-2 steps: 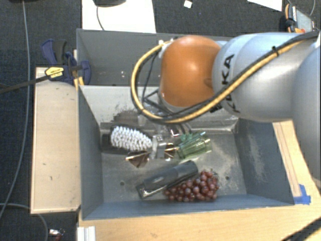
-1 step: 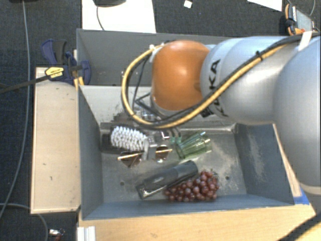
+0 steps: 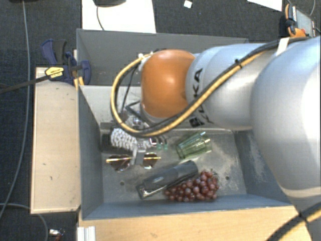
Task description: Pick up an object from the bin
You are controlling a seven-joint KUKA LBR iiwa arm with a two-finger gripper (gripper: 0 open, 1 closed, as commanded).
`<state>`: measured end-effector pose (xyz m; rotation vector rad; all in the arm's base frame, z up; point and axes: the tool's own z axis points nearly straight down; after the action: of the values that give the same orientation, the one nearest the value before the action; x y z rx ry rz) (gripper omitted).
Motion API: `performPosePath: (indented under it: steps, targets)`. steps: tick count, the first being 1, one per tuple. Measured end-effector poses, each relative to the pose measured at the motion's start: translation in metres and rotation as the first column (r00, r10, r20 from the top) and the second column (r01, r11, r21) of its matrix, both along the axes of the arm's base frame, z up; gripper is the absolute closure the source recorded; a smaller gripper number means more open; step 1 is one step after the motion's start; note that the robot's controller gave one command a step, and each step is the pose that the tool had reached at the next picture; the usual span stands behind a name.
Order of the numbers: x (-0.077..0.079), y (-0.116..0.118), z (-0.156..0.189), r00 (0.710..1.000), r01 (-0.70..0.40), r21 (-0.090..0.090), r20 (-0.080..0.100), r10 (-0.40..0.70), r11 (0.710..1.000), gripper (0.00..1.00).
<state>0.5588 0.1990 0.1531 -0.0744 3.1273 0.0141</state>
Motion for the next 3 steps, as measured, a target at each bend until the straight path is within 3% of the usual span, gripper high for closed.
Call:
performPosePath:
  steps: [1,2,3]
  targets:
    - [0.027,-0.047,-0.038,0.967,-0.254,-0.005,0.016,0.254,0.967,0.0]
    - [0.002,-0.023,-0.048,0.999,-0.048,0.003,0.026,0.048,0.999,0.0]
    - [0.018,-0.042,-0.064,0.997,0.005,0.021,0.077,-0.007,1.0,0.0]
